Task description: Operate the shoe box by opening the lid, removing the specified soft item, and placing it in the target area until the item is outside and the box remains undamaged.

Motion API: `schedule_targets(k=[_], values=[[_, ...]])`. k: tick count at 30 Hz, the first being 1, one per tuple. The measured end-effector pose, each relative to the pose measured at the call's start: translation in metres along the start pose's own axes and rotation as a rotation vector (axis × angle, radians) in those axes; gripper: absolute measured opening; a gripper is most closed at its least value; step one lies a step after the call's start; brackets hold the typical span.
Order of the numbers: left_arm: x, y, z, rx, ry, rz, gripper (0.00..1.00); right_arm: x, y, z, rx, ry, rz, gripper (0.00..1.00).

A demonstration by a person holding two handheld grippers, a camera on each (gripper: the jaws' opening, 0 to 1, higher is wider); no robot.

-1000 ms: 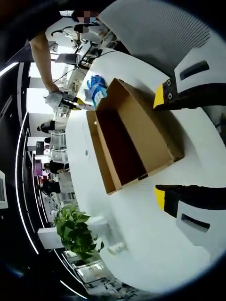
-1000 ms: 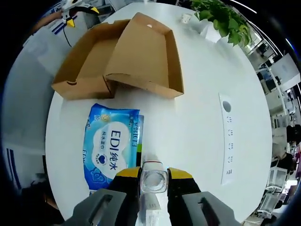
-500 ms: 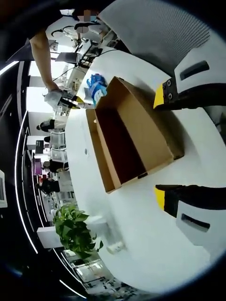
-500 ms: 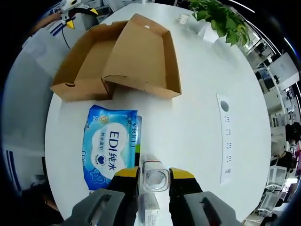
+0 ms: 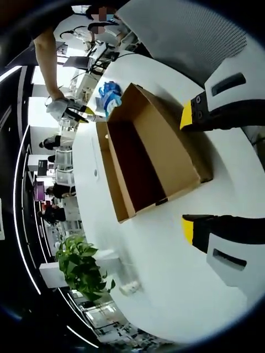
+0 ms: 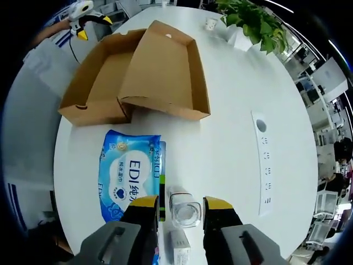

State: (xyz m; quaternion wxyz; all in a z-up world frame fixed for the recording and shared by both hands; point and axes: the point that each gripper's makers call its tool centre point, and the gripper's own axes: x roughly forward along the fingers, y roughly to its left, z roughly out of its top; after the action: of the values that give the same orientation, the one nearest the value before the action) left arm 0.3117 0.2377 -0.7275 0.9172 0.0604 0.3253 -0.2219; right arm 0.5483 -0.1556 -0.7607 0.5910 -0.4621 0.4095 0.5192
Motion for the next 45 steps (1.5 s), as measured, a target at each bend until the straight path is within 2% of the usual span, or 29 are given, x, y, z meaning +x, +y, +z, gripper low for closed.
schedule_targets(k=[5,11,19,24,31,40,45], values=[[0.004,0.006,-0.001,-0.039,0.004,0.017,0.58,-0.004,-0.001,0.006,0.040,-0.027,-0.009,0.33],[0.008,0.012,-0.005,-0.066,0.024,0.040,0.51,-0.008,-0.004,0.015,0.142,-0.070,-0.015,0.38],[0.017,0.014,-0.007,-0.109,0.044,0.062,0.41,-0.012,-0.008,0.026,0.237,-0.114,-0.034,0.37],[0.022,0.016,-0.013,-0.129,0.074,0.077,0.33,-0.014,-0.011,0.042,0.350,-0.175,-0.041,0.36],[0.026,0.018,-0.022,-0.185,0.097,0.093,0.23,-0.012,-0.012,0.061,0.451,-0.219,-0.063,0.34],[0.028,0.018,-0.025,-0.258,0.101,0.095,0.06,-0.001,-0.007,0.080,0.551,-0.236,-0.074,0.30],[0.028,0.019,-0.027,-0.293,0.101,0.096,0.05,0.009,-0.007,0.087,0.574,-0.227,-0.091,0.29]])
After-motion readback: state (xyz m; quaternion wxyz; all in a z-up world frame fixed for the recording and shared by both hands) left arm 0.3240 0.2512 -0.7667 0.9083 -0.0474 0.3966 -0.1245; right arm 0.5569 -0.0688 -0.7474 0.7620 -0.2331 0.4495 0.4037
